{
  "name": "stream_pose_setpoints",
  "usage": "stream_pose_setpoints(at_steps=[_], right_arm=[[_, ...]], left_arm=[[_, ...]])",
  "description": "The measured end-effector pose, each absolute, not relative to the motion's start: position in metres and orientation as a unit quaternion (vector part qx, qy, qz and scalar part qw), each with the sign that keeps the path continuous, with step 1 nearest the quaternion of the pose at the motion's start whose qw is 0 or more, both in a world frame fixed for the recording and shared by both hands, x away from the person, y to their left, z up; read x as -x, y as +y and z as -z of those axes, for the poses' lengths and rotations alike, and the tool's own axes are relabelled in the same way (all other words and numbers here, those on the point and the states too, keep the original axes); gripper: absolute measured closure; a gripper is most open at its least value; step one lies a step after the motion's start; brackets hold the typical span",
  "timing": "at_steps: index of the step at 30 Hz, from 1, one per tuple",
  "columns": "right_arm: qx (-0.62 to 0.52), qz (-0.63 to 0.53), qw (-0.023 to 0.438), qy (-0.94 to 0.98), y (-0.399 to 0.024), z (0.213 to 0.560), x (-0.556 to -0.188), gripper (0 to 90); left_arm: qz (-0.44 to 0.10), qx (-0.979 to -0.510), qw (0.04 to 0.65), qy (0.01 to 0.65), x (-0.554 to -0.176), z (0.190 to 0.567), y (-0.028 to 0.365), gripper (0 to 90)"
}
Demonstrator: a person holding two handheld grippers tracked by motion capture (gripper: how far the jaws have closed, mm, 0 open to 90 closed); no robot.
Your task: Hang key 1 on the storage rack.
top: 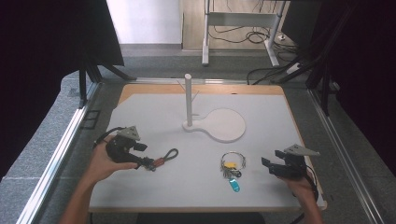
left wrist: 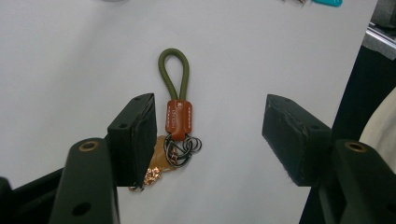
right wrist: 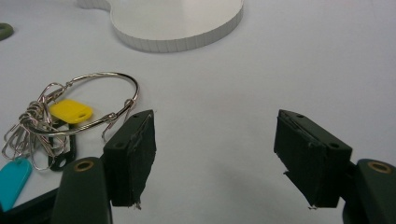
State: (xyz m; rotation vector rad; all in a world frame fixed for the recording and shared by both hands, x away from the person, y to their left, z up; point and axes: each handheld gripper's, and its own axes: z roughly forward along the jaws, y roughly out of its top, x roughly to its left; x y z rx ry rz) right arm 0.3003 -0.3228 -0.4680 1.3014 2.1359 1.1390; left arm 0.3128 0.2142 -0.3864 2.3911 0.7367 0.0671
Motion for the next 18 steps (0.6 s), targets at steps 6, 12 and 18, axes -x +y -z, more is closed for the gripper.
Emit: stream_pose_setpoints(at_steps=[6, 12, 18], right_arm=[[-0.46, -0.414, 0.194, 0.761, -0.321, 0.466, -0.301, 30.7], [-0.464, -0.417, 0.196, 0.757, -0.323, 0.465, -0.3, 31.1], [-0.465, -0.416, 0.196, 0.757, -0.322, 0.465, -0.3, 31.3]], left_arm=[[-0.014, -0.915, 0.304, 0.267, -0.321, 0.384, 0.207, 37.3], [-0.009, -0.921, 0.296, 0.254, -0.325, 0.379, 0.2, 39.1], [-0.005, -0.924, 0.291, 0.25, -0.327, 0.379, 0.195, 40.7]])
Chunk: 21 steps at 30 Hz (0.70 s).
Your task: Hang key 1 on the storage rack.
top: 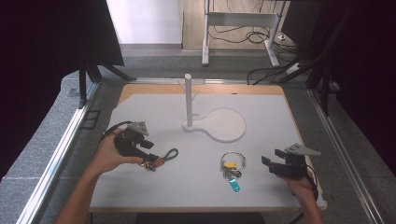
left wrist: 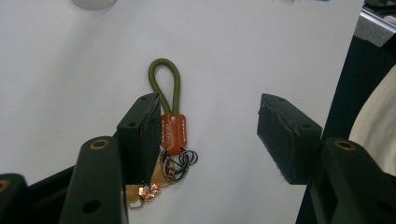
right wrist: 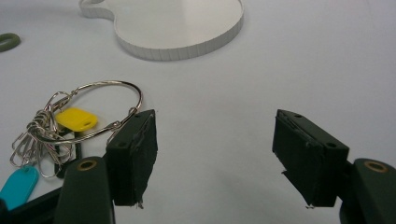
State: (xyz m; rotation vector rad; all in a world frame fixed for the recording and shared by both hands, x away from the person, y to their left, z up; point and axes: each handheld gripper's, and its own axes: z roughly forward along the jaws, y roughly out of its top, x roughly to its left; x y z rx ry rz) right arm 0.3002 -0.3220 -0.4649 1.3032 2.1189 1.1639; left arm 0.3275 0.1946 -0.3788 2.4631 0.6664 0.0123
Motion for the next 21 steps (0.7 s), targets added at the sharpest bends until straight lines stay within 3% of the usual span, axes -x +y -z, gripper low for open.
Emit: stream_pose_setpoints(at_steps=[21], right_arm=[[-0.462, -0.404, 0.198, 0.764, -0.318, 0.466, -0.301, 31.5]], left_arm=[[0.027, -0.947, 0.22, 0.232, -0.347, 0.395, 0.171, 44.2]])
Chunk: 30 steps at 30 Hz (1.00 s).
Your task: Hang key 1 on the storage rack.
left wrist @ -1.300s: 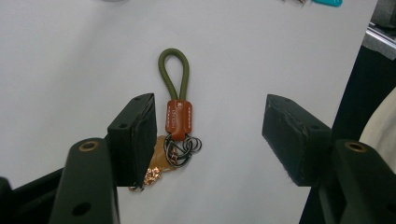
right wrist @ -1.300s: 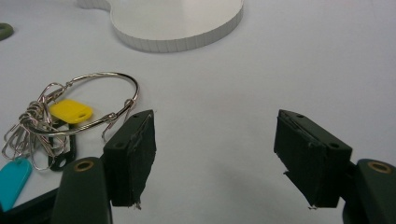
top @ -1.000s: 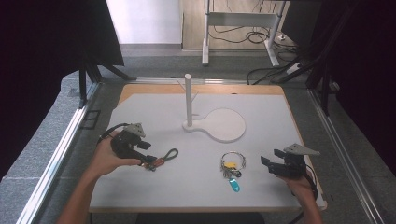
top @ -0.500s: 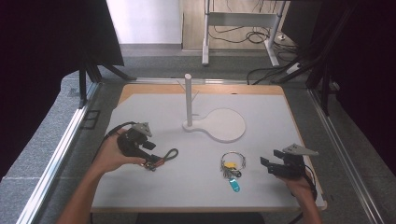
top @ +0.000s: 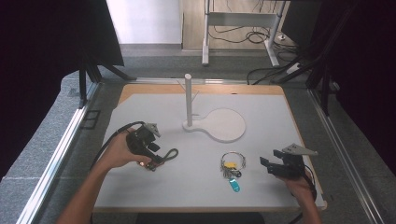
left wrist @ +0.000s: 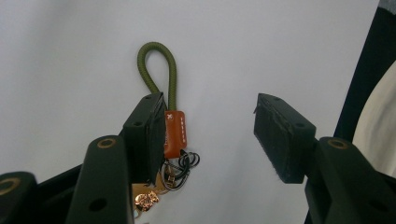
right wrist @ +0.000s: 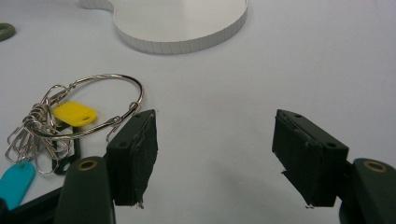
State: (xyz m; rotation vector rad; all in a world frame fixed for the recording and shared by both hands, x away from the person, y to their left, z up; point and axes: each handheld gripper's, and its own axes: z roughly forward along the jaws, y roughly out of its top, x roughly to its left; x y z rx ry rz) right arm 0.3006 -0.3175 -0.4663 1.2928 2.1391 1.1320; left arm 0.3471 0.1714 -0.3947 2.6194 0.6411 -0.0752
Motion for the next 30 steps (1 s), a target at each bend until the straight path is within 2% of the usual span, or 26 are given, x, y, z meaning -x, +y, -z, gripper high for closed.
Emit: stream_pose_setpoints(at_steps=[19, 30], right_arm=[[-0.459, -0.389, 0.202, 0.773, -0.312, 0.47, -0.302, 31.5], [-0.46, -0.386, 0.204, 0.773, -0.312, 0.471, -0.302, 31.4]], left_arm=[[0.046, -0.96, 0.116, 0.252, -0.37, 0.436, 0.157, 54.2], [0.052, -0.962, 0.089, 0.254, -0.372, 0.447, 0.148, 58.2]])
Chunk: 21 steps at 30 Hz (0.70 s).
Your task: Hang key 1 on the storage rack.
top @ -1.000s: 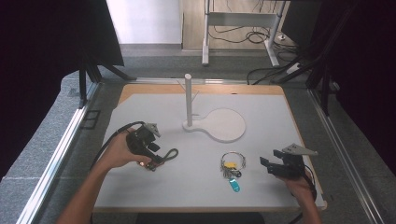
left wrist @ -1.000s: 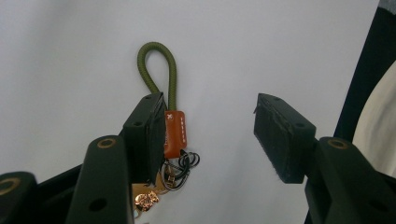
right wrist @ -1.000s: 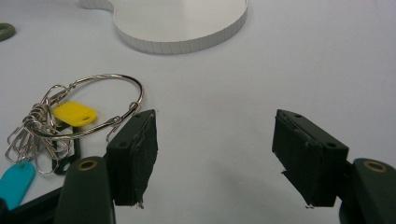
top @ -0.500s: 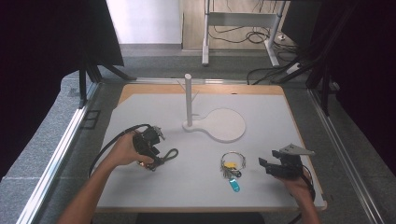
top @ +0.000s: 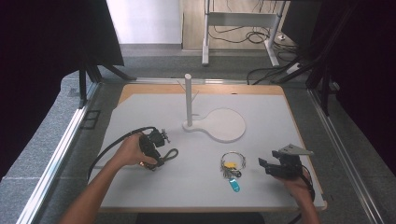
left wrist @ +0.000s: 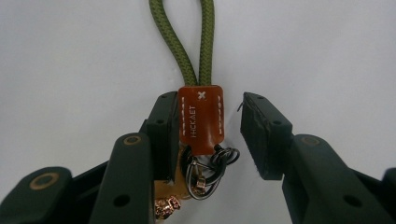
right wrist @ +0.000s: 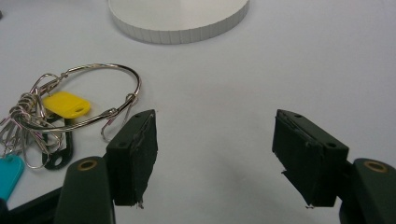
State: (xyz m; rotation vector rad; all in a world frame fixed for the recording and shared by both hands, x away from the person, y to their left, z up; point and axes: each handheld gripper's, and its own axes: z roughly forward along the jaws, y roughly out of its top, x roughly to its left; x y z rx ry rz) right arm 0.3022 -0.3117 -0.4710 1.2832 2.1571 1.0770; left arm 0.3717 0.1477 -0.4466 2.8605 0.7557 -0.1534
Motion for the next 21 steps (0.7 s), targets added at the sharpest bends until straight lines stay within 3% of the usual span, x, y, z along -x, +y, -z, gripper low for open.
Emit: stream_pose_setpoints(at_steps=[10, 21], right_arm=[[-0.459, -0.384, 0.203, 0.775, -0.3113, 0.4701, -0.3021, 31.2], [-0.461, -0.382, 0.208, 0.773, -0.3122, 0.4707, -0.3023, 31.1]], left_arm=[[0.03, -0.965, 0.059, 0.253, -0.3722, 0.4559, 0.1411, 63.9], [0.008, -0.966, 0.074, 0.249, -0.3673, 0.452, 0.1436, 66.7]])
